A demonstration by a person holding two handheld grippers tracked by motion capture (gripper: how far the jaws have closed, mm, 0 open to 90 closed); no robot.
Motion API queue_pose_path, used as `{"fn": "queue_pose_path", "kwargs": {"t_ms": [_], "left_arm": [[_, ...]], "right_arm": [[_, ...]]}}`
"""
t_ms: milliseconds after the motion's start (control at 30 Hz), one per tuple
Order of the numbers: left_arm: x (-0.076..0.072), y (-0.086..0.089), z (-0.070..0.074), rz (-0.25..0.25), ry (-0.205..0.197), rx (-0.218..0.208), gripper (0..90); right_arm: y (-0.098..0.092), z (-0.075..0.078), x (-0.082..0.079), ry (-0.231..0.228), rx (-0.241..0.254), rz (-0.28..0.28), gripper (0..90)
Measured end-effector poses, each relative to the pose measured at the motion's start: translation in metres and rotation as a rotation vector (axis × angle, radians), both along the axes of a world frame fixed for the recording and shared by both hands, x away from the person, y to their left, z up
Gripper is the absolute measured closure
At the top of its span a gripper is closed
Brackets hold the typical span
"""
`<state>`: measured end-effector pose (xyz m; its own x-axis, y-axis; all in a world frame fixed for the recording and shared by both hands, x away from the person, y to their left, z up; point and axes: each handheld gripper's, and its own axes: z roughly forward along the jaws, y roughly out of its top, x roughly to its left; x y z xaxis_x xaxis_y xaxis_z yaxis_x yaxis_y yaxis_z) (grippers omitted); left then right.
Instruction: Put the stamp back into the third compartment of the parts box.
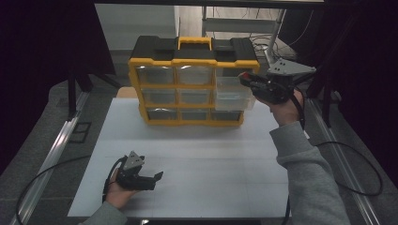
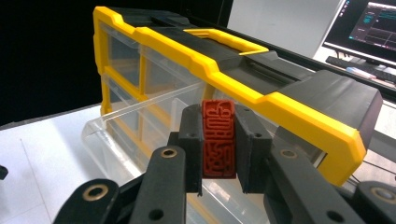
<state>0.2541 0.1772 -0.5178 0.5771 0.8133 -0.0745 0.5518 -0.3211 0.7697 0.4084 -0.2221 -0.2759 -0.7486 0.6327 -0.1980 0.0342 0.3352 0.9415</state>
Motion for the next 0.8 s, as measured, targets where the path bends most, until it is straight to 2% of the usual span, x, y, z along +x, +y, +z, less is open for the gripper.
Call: {"fn": "queue_pose_path", "kwargs": {"t_ms": [33, 67, 133, 167, 233, 300, 400, 567, 800], "left_arm": [[0.0, 0.0, 0.0, 0.0, 0.0, -0.001, 6.8], [0.0, 0.0, 0.0, -0.002, 0.001, -0.001, 6.8], [0.0, 0.0, 0.0, -0.002, 0.001, -0.001, 6.8], [0.0, 0.0, 0.0, -0.002, 0.001, -0.001, 6.8], [0.0, 0.0, 0.0, -0.002, 0.0, -0.001, 6.8], [0.0, -0.001, 0.0, -0.003, 0.001, -0.001, 6.8], [0.001, -0.002, 0.0, -0.002, 0.001, 0.001, 6.8], [0.001, -0.002, 0.0, -0.003, 0.0, 0.0, 6.8], [0.002, -0.002, 0.0, -0.009, 0.0, 0.0, 6.8]], "right_arm": [[0.0, 0.0, 0.001, 0.003, 0.001, -0.001, 74.2], [-0.001, -0.001, 0.001, 0.007, 0.001, -0.009, 70.4], [-0.001, -0.002, 0.0, 0.0, 0.019, -0.025, 58.9], [-0.001, -0.002, -0.001, -0.009, 0.03, -0.039, 52.8], [-0.001, -0.002, -0.006, -0.042, 0.038, -0.068, 47.3], [-0.001, -0.001, -0.009, -0.054, 0.043, -0.068, 43.1], [-0.002, -0.002, -0.014, -0.063, 0.064, -0.069, 38.8], [-0.007, -0.006, -0.02, -0.051, 0.102, -0.048, 33.4], [-0.011, -0.008, -0.031, -0.036, 0.127, -0.022, 32.5]]}}
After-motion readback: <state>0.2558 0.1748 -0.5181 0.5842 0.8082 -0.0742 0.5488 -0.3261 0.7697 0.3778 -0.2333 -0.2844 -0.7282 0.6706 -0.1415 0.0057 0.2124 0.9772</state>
